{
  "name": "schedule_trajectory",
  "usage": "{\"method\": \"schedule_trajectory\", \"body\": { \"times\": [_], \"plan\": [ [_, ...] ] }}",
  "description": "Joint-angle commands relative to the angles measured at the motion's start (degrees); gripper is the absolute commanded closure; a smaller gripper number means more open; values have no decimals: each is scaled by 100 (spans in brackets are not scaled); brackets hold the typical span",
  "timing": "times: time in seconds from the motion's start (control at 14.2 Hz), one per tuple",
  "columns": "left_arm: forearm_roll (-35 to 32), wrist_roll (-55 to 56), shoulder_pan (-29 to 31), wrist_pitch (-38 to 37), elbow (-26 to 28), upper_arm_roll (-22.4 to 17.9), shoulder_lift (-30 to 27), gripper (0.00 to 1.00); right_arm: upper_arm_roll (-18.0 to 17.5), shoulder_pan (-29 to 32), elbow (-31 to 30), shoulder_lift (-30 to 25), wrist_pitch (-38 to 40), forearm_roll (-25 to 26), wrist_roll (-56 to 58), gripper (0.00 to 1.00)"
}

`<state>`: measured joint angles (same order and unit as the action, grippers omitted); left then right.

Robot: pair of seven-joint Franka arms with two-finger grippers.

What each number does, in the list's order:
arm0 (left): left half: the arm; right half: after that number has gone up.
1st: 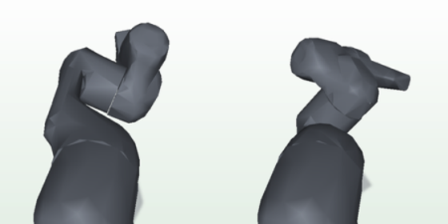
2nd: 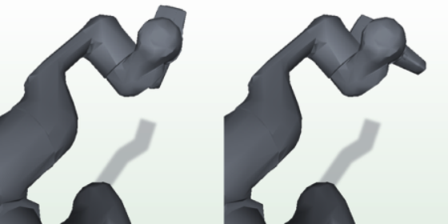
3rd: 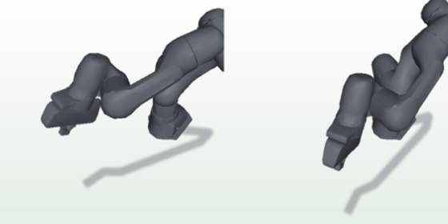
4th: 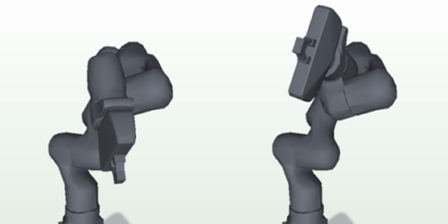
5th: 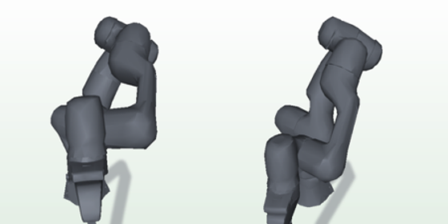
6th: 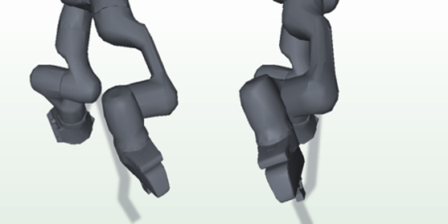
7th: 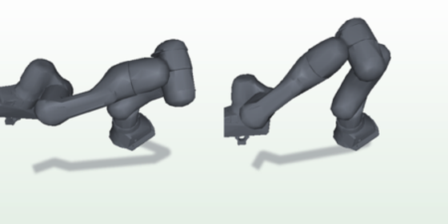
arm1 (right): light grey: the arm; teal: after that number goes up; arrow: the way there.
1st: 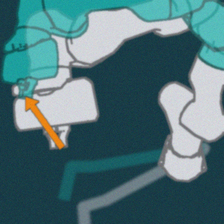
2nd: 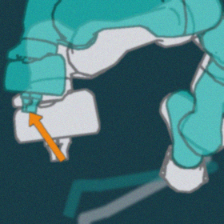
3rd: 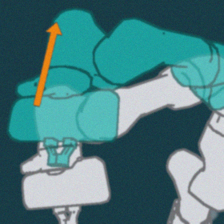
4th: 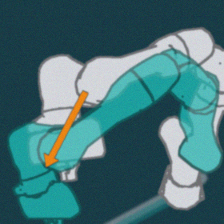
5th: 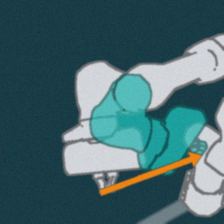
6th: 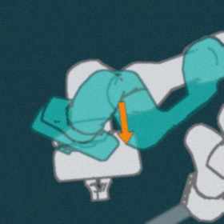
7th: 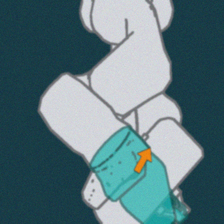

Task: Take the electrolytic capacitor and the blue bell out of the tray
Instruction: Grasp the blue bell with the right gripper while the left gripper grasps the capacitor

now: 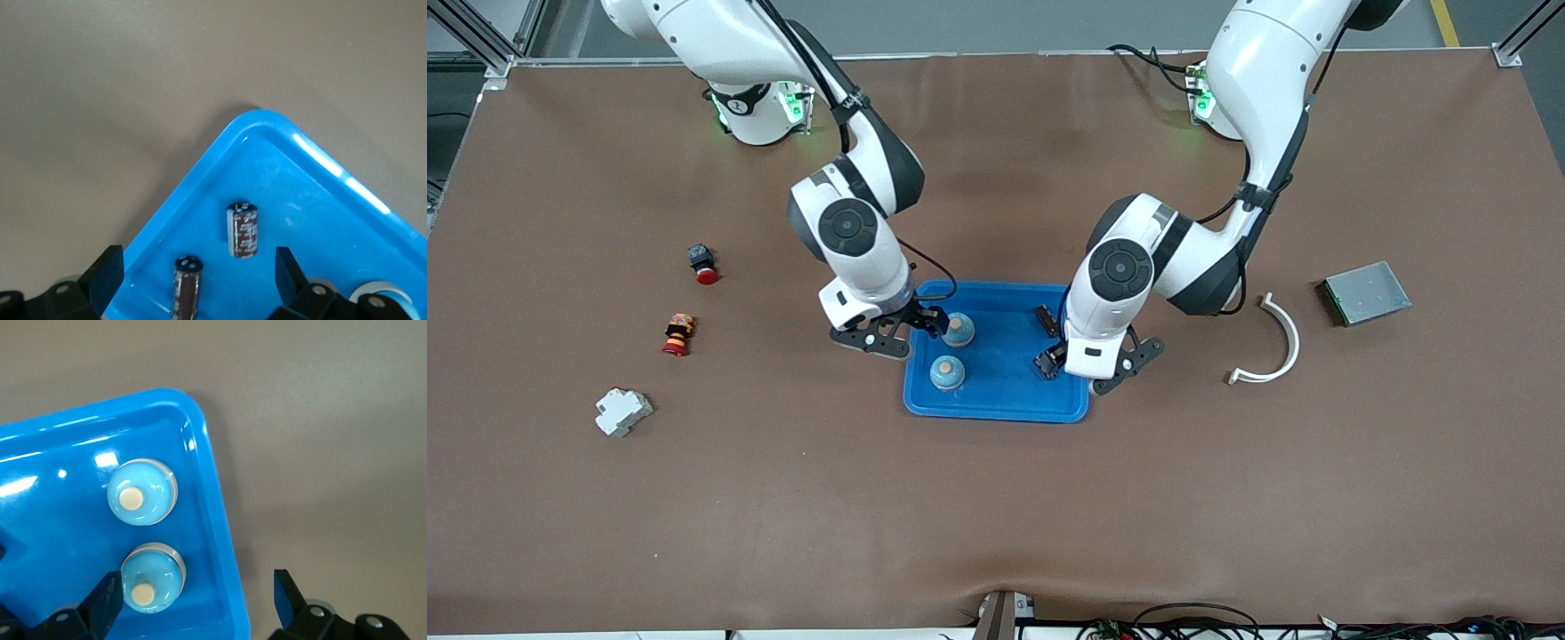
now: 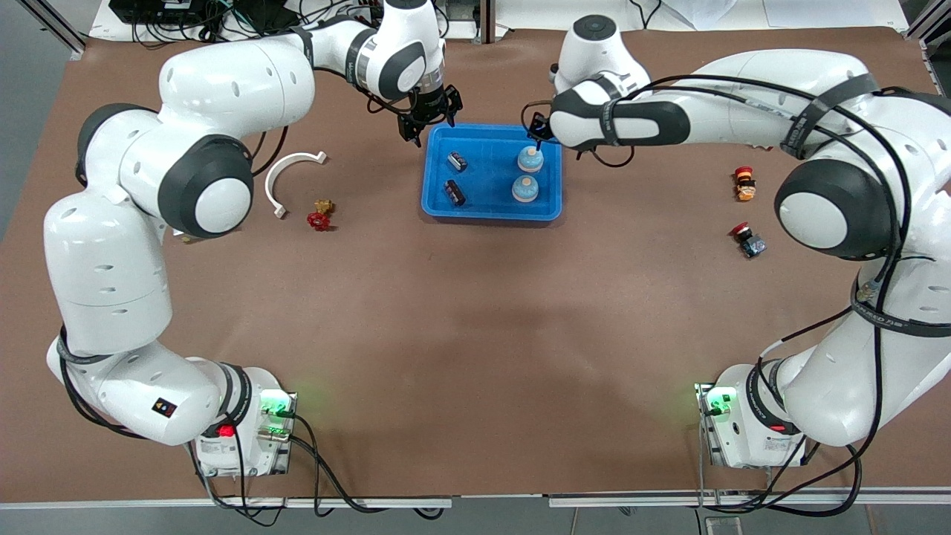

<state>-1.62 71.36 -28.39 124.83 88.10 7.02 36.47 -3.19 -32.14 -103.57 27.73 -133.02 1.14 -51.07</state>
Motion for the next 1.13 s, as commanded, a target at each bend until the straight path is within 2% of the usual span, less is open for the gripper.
{"method": "schedule_trajectory", "body": {
  "times": [0.0,0.28,1.06],
  "plan": [
    [-58,403,-26,243,-231,-25,219,0,73,-300,267,338,-48,290,-516,0],
    [-102,791,-113,323,-557,-42,544,0,73,-477,434,611,-128,458,-939,0],
    [-137,906,-395,991,-557,-86,984,0,73,-635,584,1024,-506,475,-1142,0]
  ]
}}
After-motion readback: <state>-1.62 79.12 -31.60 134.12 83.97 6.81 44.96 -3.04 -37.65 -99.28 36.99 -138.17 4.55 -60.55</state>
